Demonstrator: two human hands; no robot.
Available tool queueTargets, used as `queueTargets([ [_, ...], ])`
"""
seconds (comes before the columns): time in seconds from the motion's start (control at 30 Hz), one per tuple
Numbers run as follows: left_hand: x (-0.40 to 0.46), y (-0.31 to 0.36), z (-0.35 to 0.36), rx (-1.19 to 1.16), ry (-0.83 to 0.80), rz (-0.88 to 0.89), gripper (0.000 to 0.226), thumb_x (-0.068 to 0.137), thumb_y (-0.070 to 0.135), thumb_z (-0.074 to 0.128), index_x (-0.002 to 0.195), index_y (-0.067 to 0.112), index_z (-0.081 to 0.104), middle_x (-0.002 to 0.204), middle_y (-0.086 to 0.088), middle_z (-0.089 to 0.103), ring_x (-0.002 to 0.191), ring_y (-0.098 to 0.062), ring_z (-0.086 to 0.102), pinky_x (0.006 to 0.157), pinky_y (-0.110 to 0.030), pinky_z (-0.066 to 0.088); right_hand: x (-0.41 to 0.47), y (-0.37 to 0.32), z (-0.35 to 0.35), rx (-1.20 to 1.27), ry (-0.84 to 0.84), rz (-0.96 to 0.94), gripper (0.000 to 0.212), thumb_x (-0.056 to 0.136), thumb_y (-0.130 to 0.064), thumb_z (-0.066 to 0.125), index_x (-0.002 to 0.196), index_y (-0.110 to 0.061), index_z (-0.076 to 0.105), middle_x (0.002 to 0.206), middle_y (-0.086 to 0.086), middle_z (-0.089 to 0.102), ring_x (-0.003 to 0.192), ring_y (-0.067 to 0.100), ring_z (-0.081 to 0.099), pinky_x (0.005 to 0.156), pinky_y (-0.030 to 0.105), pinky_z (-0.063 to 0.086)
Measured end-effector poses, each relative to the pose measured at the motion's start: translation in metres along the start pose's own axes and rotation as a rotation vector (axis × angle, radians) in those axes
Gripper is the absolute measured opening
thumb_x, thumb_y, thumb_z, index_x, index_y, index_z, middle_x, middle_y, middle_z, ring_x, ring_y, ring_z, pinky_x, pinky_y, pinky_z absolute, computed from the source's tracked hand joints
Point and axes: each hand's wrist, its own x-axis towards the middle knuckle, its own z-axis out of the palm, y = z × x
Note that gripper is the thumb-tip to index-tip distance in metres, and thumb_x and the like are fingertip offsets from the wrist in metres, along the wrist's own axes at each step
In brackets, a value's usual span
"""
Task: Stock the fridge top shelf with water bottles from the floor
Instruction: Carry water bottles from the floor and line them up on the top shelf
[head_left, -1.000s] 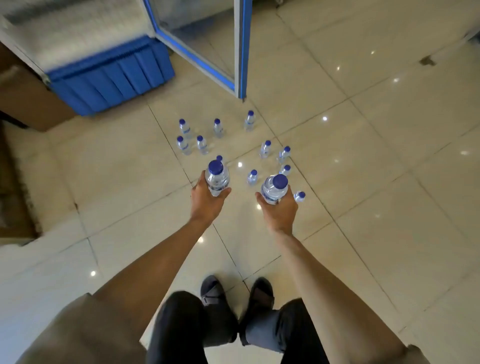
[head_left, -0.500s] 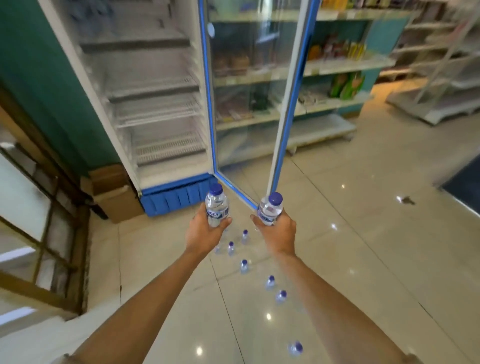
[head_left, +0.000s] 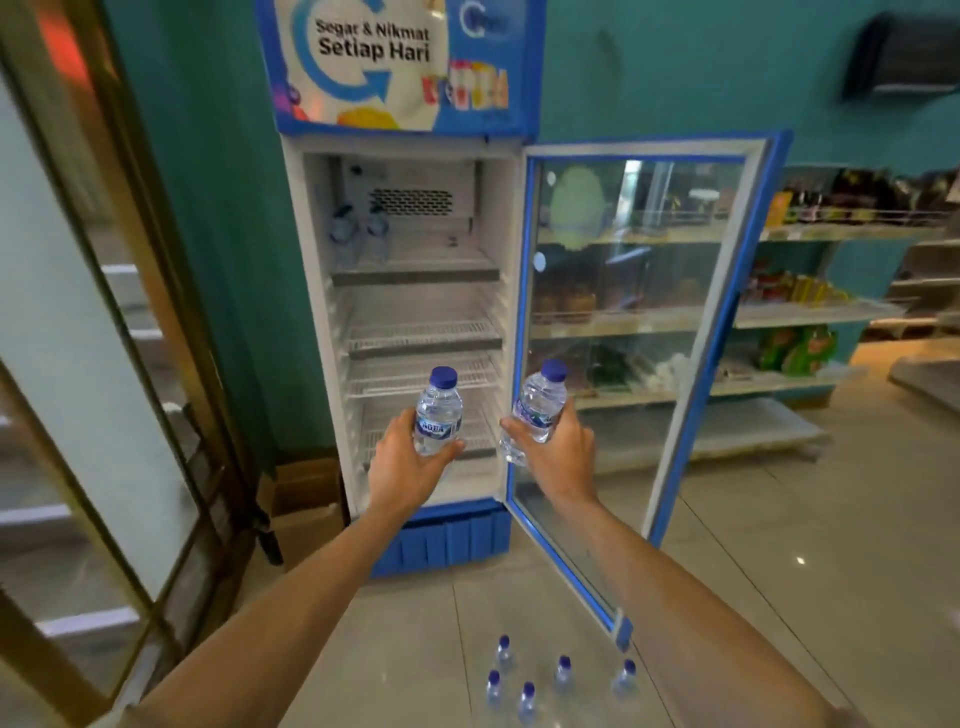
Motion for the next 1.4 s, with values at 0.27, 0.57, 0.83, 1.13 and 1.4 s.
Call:
queueTargets([
  [0.27,0.121,0.002,-0.019,0.011,0.123,-0.073,0.068,0.067,0.05,0.081,0.122,0.023,0.054,0.107,0.009,0.065,0.094,-0.01,0.063,0.083,-0.033,0.055,0.126,-0.034,0.077,-0.013,-0.057,-0.136,0.067,0.074,-0.065,0.073,0.121,-0.02,0.059,0.091,-0.011,0.069,0.075,-0.001,0.063,0.059,0.005,0.044],
  [0.57,0.247,-0.049,-0.048,0.022,0.269,-0.155,0.064,0.07,0.045,0.081,0.116,0.019,0.045,0.109,0.0,0.063,0.088,-0.016,0.062,0.081,-0.034,0.053,0.239,-0.025,0.18,0.067,-0.113,-0.154,0.066,0.073,-0.063,0.075,0.123,-0.023,0.059,0.097,-0.01,0.071,0.082,0.0,0.066,0.067,0.012,0.052],
  [0.83,0.386,-0.105,-0.062,-0.023,0.306,-0.092,0.062,0.075,0.04,0.079,0.122,0.014,0.047,0.116,-0.006,0.065,0.089,-0.016,0.062,0.083,-0.037,0.054,0.341,-0.016,0.285,0.034,-0.073,-0.13,0.056,0.073,-0.057,0.078,0.114,-0.022,0.063,0.091,-0.009,0.071,0.08,0.006,0.068,0.075,0.032,0.06],
  [1.13,0.506,-0.144,-0.058,-0.017,0.318,-0.025,0.059,0.077,0.044,0.077,0.119,0.018,0.046,0.111,-0.003,0.067,0.097,-0.021,0.066,0.085,-0.037,0.054,0.436,-0.027,0.364,-0.041,-0.042,-0.143,0.053,0.075,-0.052,0.08,0.114,-0.02,0.062,0.095,-0.004,0.071,0.083,0.013,0.067,0.075,0.03,0.056],
  [1.4,0.59,-0.172,-0.03,-0.052,0.284,0.048,0.06,0.075,0.04,0.079,0.122,0.02,0.047,0.114,0.004,0.065,0.089,-0.005,0.063,0.081,-0.023,0.053,0.53,-0.012,0.435,-0.068,-0.054,-0.134,0.05,0.073,-0.041,0.083,0.113,-0.018,0.064,0.096,-0.002,0.071,0.085,0.017,0.066,0.077,0.029,0.053],
])
